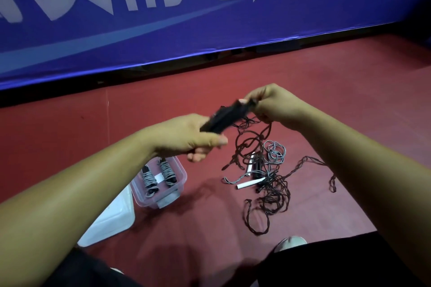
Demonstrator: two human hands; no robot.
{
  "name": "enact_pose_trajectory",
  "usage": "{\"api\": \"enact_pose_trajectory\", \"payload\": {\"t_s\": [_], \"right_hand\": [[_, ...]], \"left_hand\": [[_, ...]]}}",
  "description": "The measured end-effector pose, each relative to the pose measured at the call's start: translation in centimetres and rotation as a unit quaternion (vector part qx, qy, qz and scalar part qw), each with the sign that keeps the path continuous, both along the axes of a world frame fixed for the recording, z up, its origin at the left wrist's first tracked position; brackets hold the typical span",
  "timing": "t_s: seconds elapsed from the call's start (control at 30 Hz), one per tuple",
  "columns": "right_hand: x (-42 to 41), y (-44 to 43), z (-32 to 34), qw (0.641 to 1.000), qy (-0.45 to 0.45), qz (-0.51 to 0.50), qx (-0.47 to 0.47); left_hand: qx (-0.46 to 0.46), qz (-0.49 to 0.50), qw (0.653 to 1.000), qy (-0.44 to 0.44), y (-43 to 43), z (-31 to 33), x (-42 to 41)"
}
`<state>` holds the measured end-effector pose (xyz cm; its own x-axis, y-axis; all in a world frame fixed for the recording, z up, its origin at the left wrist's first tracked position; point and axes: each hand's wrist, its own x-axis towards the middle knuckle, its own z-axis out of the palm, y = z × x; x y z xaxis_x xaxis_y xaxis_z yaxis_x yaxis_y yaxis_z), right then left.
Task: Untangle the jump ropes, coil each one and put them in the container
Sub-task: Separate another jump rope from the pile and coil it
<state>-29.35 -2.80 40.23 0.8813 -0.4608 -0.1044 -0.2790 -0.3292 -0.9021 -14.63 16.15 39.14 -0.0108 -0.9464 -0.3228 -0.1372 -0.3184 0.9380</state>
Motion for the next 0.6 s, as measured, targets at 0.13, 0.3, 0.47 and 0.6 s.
{"api": "enact_pose_trajectory", "payload": {"t_s": [0.13,0.3,0.47,0.6], "right_hand": [[0.2,0.7,0.1,0.995,0.033,0.05,0.085],[0.0,1.0,-0.1,0.988,0.067,0.058,0.128],[-0.2,1.4,1.7,0.978,0.073,0.083,0.175],[-0.4,1.8,2.1,0.981,0.078,0.088,0.154]], "left_hand": [[-0.089,0.157,0.977,0.115,-1.0,0.0,1.2],[-0.111,0.286,0.929,0.208,-1.4,-0.4,4.3],[-0.088,0.346,0.915,0.187,-1.2,-0.7,7.2],[-0.061,0.345,0.928,0.123,-0.4,-1.4,8.4]]}}
